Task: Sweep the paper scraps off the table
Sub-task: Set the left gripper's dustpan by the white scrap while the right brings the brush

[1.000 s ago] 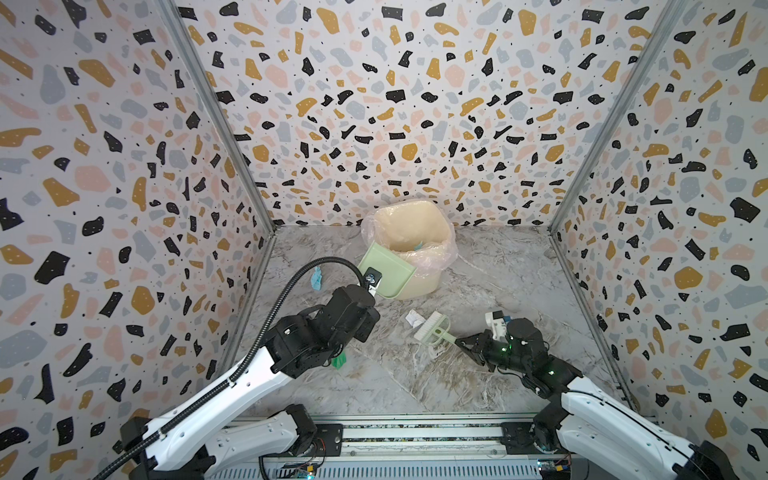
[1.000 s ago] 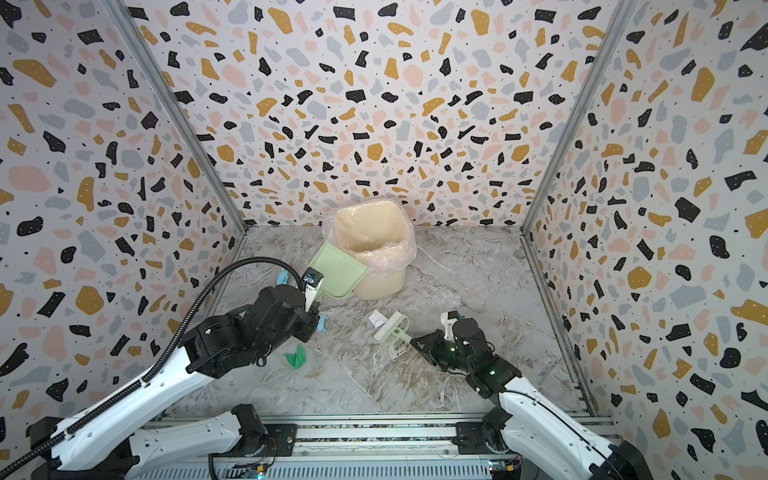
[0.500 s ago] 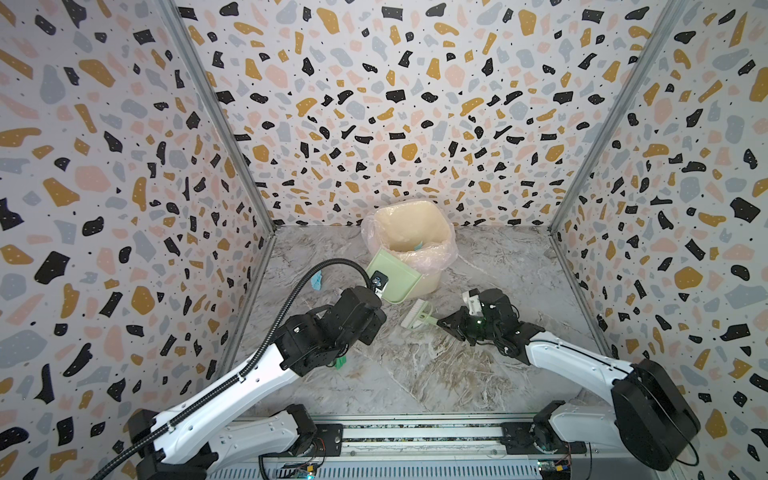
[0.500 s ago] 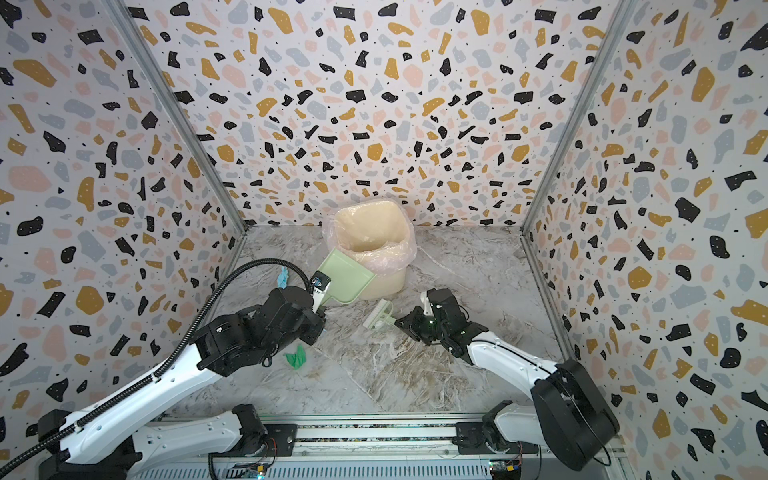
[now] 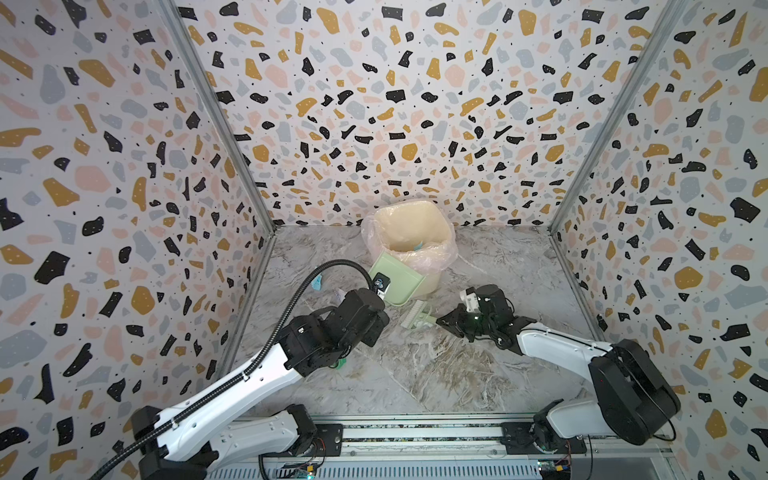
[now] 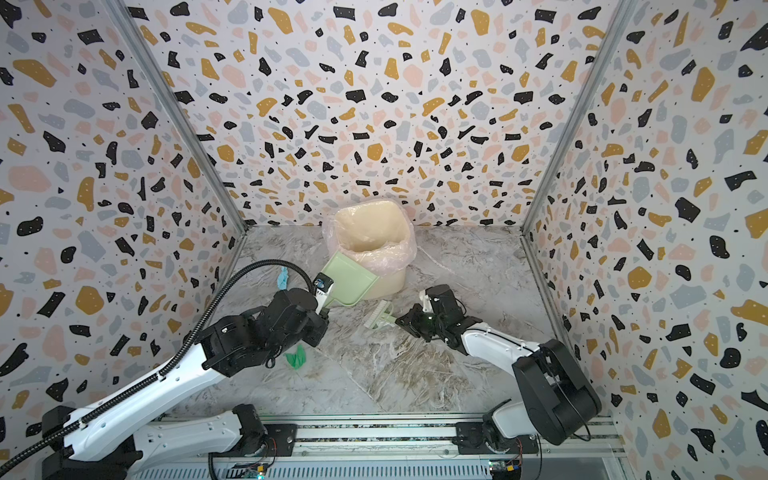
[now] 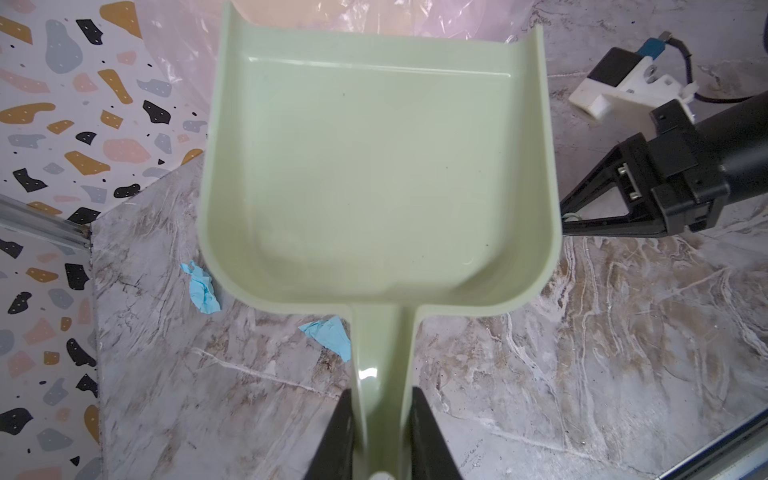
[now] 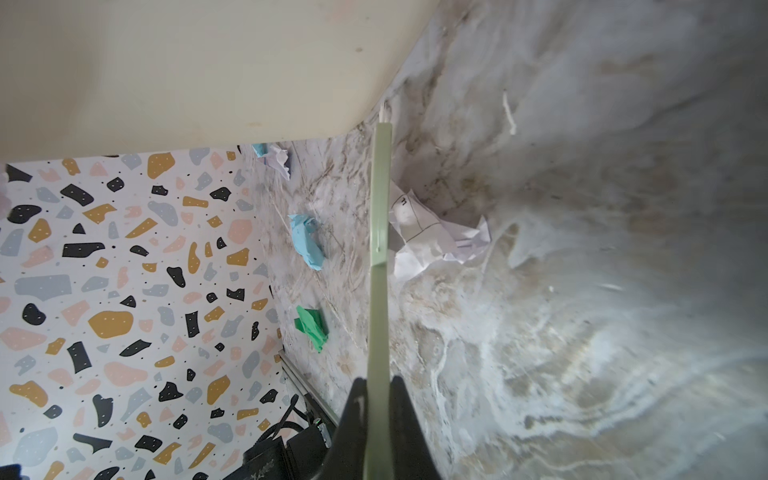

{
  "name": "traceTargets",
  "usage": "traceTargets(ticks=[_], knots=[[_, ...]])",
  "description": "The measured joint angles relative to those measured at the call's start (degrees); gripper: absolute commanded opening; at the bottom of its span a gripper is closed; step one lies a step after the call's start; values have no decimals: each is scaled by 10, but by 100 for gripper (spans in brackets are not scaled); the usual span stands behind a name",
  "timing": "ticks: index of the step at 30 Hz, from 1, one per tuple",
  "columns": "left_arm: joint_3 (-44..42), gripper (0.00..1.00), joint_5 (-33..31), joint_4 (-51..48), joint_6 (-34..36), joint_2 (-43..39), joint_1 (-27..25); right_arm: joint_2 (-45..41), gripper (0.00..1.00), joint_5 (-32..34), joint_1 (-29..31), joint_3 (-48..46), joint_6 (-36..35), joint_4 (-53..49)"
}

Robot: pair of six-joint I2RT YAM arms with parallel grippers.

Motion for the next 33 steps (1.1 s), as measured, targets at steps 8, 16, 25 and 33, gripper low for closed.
traceTargets(ticks=[8, 16, 25, 33], knots=[[-12, 0, 21, 3, -1, 13, -8, -164, 0, -27, -87, -66, -48, -165], [-64, 0, 55, 20, -21, 31, -50, -214, 0, -34, -130, 8, -118, -330], [-93, 0, 89, 45, -58, 58, -106, -138, 0, 23, -149, 250, -305, -473], [-127, 0, 144, 83, -91, 112, -145, -44, 0, 143, -103, 329, -419, -604]])
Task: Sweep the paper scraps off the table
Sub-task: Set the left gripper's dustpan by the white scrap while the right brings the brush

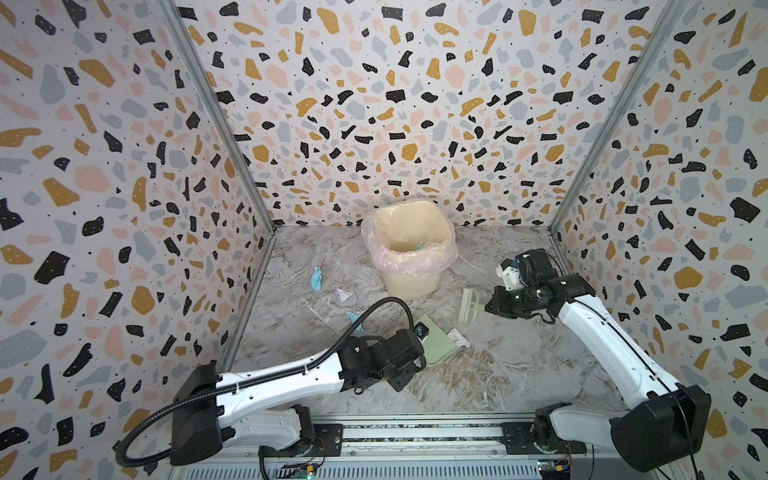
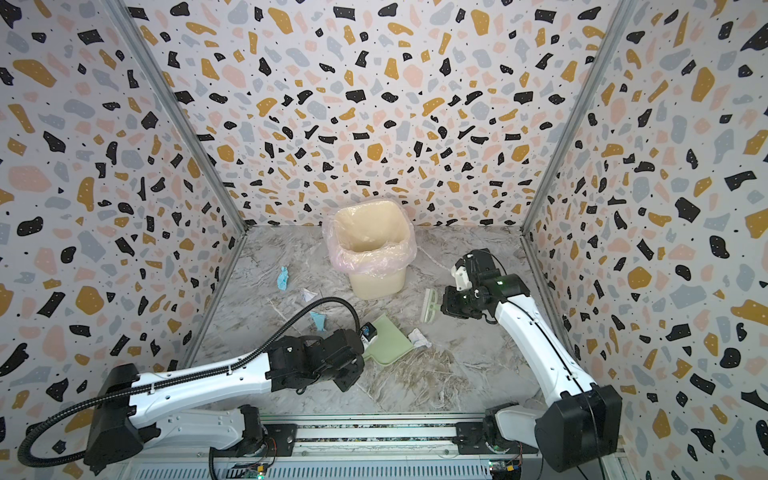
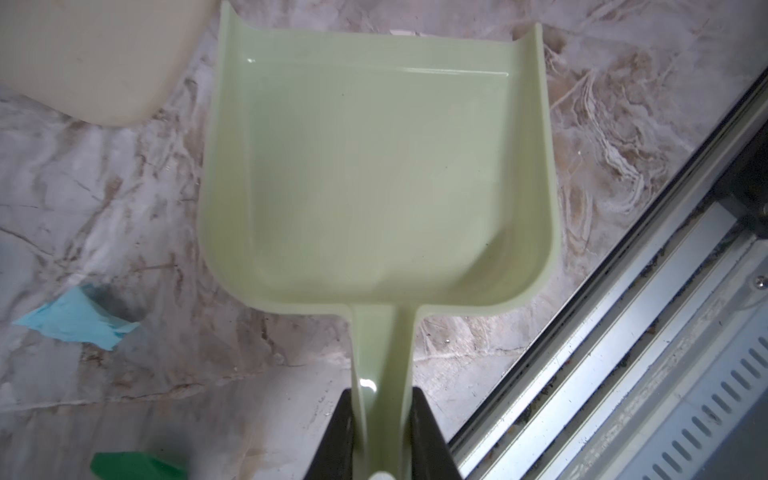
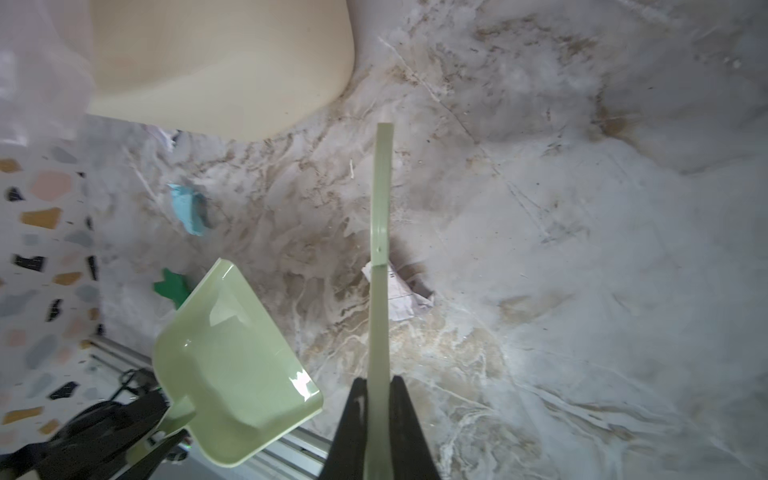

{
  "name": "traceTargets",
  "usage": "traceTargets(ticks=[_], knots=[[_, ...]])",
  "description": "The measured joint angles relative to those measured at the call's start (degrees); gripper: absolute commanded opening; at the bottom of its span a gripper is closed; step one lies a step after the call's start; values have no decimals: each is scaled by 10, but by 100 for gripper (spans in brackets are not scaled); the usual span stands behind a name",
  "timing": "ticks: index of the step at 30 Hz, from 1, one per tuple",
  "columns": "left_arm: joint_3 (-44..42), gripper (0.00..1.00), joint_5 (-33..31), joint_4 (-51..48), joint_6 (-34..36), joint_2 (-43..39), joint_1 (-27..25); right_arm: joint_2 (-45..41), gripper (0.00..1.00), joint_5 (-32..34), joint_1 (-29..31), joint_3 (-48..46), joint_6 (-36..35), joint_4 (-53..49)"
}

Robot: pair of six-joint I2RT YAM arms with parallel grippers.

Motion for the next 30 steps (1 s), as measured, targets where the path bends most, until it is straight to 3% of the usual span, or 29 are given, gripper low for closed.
traceTargets(ticks=[7, 13, 20, 30], knots=[[-8, 0, 32, 22, -11, 37, -10, 54, 0, 159, 114, 80, -38, -69], [-8, 0, 50, 36, -10, 79, -10, 129, 0, 236, 159, 111, -70, -110], [-8, 0, 59, 46, -9, 108, -10, 155, 0, 257, 170, 124, -94, -128], [-5, 0, 36, 48, 3, 141, -10, 173, 0, 239, 180, 130, -115, -130]])
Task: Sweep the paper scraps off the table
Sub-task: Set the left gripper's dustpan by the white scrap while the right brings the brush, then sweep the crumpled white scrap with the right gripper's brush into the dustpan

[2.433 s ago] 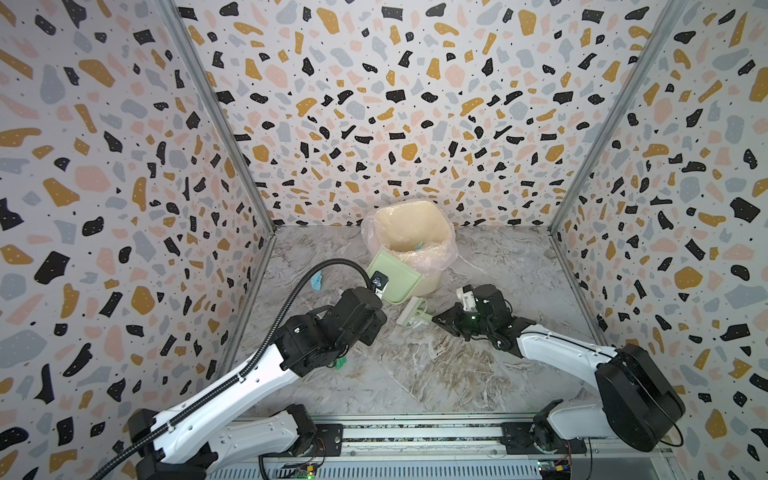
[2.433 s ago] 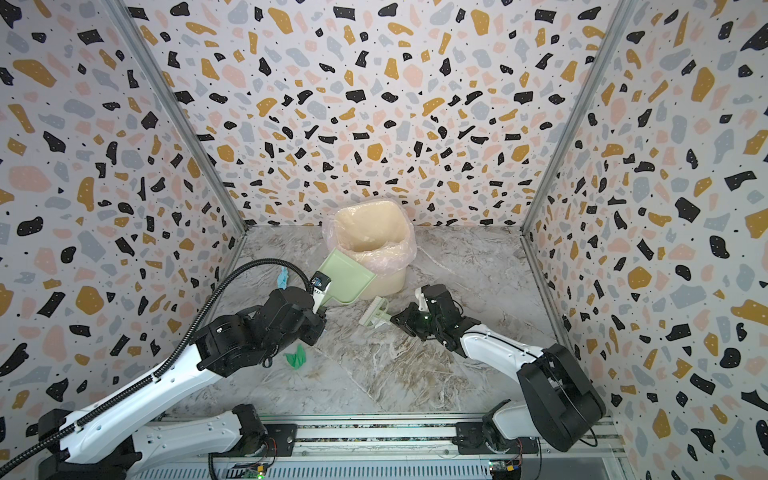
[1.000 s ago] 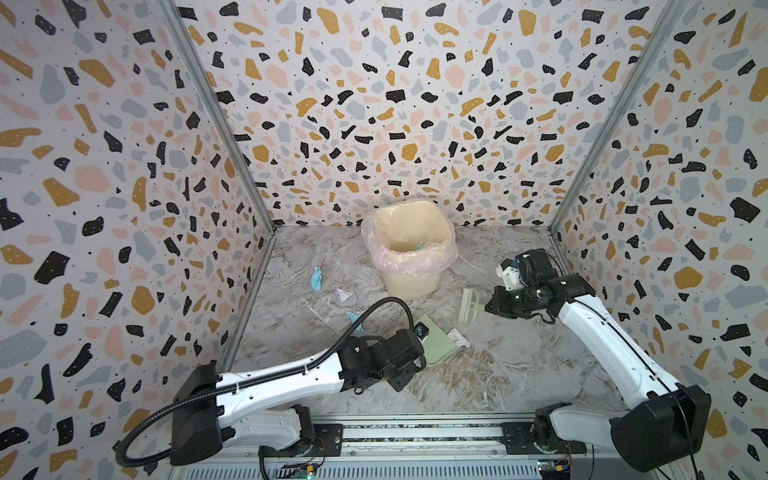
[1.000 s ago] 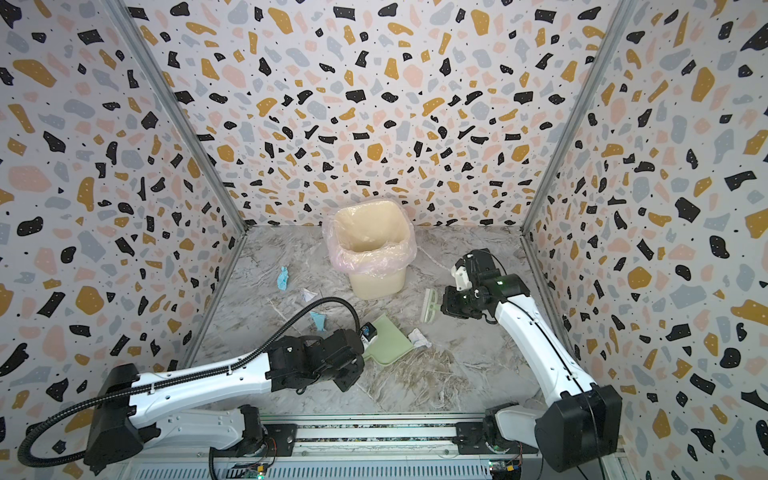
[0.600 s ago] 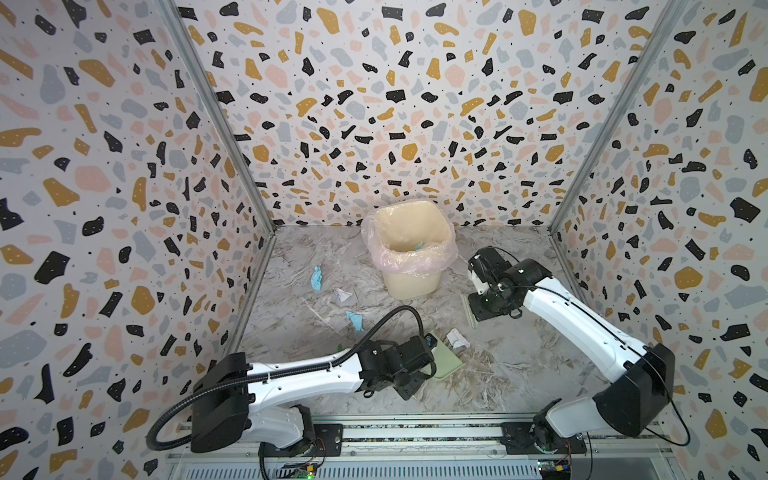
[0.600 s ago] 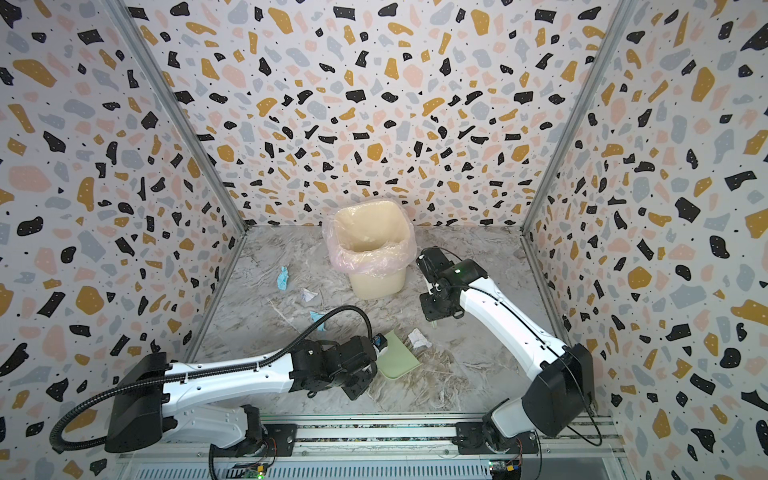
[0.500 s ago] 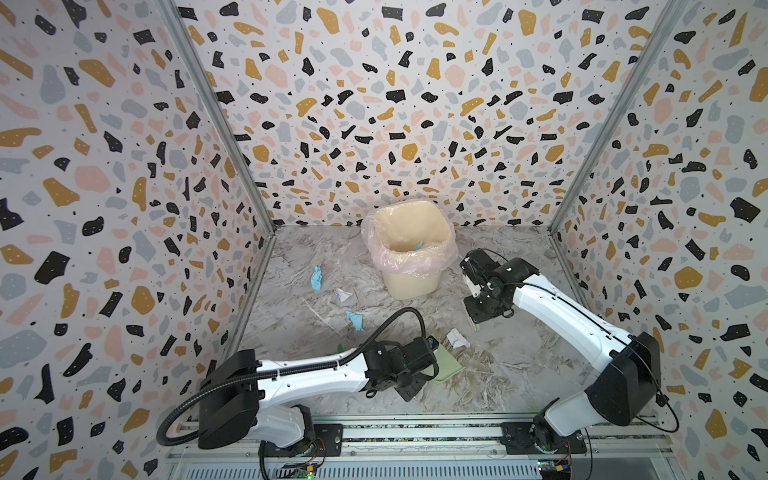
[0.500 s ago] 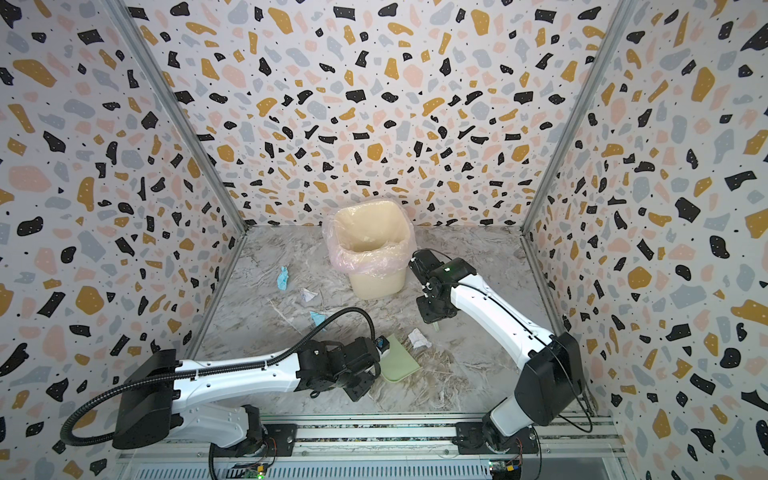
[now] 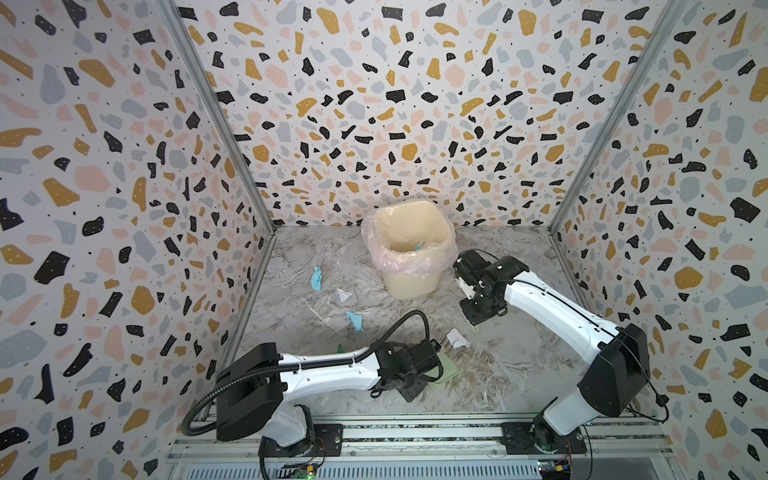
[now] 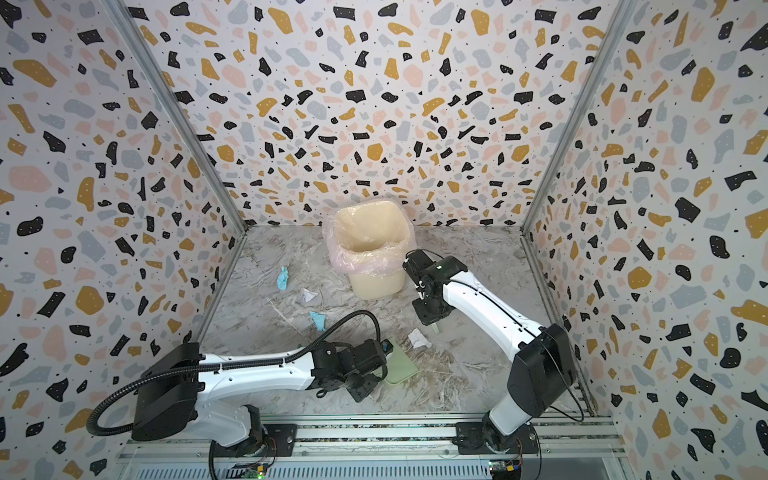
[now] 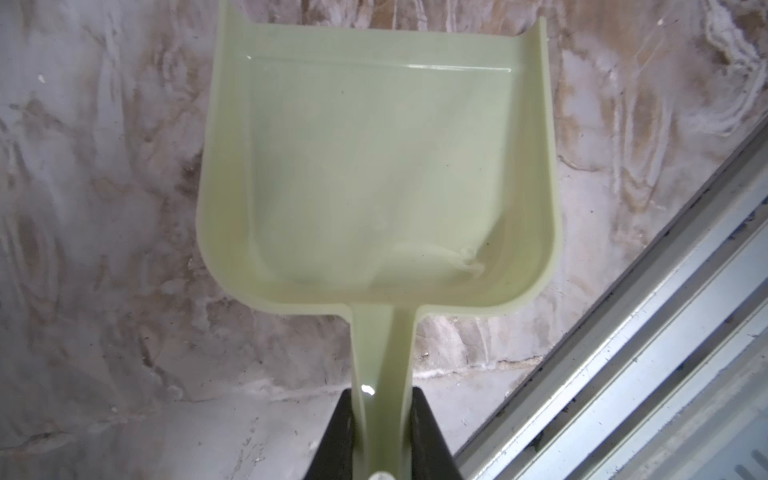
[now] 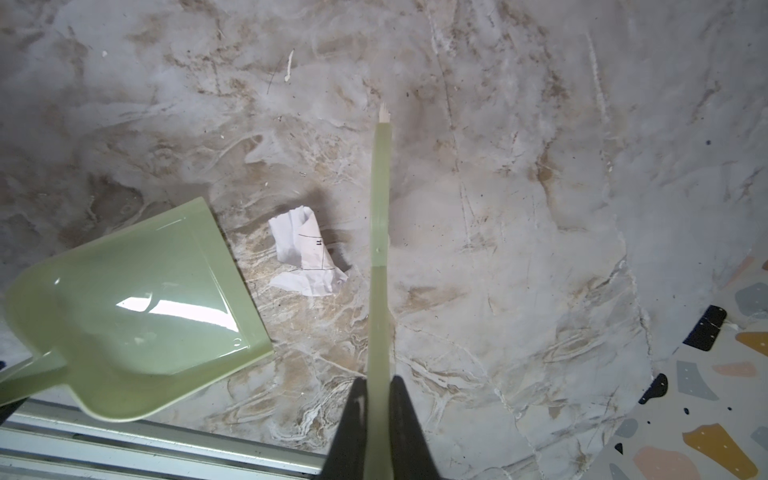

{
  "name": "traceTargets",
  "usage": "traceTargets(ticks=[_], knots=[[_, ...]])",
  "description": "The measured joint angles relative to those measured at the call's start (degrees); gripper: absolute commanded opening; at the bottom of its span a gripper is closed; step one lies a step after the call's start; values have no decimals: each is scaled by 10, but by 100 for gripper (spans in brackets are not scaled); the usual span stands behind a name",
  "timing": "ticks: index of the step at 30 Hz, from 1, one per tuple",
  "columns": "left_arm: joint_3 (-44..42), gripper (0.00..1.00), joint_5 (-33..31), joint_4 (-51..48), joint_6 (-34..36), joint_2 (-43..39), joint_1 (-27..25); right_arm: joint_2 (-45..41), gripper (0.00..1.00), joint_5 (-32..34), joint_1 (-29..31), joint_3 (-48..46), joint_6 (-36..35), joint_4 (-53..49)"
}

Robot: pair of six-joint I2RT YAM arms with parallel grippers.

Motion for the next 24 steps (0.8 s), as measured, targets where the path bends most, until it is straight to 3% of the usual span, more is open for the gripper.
traceTargets(ticks=[24], knots=[[14, 0, -14, 5, 11, 23, 1, 7, 0, -72, 49, 17, -9, -15]])
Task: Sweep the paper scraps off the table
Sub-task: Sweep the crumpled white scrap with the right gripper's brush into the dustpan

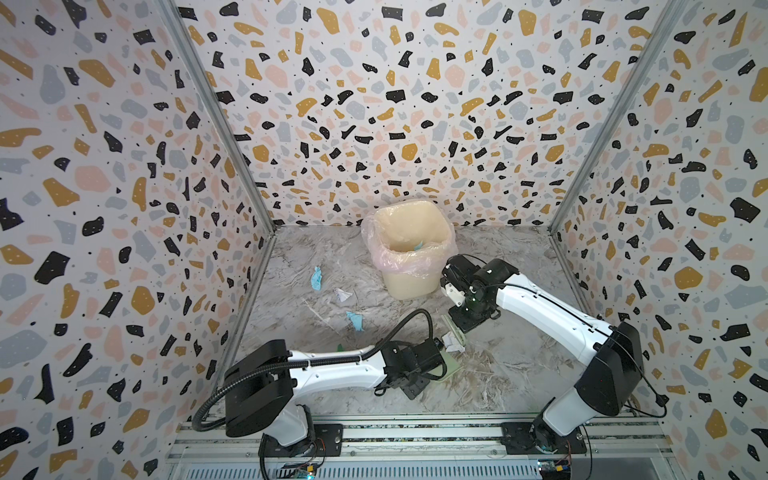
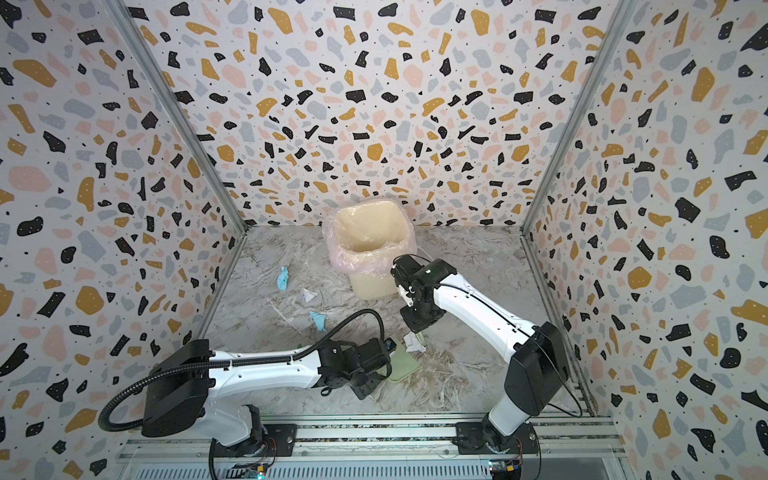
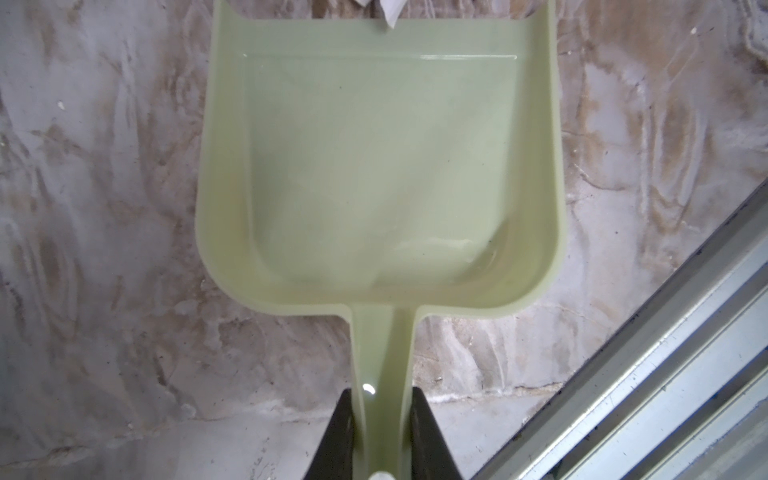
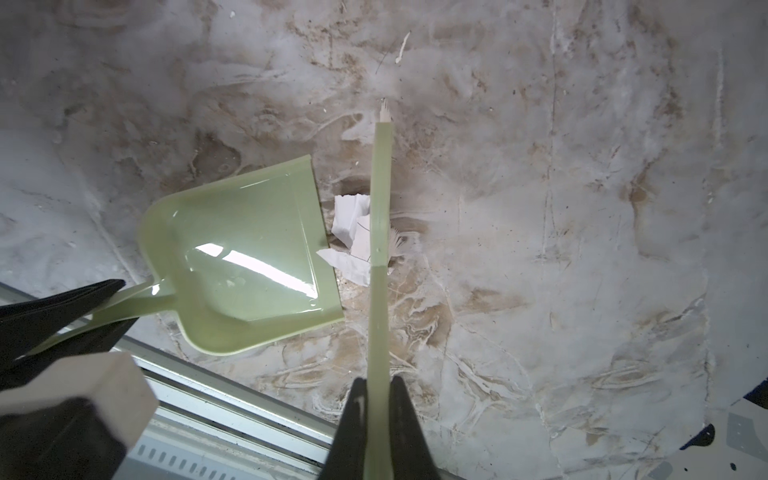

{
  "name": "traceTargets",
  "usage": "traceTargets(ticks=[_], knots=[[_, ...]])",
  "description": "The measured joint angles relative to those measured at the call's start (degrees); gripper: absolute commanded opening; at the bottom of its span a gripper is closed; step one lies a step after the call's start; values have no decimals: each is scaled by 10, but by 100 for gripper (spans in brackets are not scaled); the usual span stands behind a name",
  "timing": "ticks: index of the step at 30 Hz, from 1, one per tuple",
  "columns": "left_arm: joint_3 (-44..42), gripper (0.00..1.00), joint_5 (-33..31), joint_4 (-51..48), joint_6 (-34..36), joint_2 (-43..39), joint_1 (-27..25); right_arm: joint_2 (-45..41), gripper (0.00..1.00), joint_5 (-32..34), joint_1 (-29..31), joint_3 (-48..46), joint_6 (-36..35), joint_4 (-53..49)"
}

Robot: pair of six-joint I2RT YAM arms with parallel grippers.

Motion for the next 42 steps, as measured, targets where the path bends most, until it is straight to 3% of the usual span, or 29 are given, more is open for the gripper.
traceTargets(ticks=[12, 24, 42], knots=[[0, 0, 0, 0, 1, 0, 0, -1, 0, -90, 33, 18, 14, -4], [0, 0, 0, 4, 2, 0, 0, -27, 0, -11, -5, 17, 43, -28], [0, 0, 0, 5, 1, -1, 0, -80, 0, -89, 22, -39, 73, -24]])
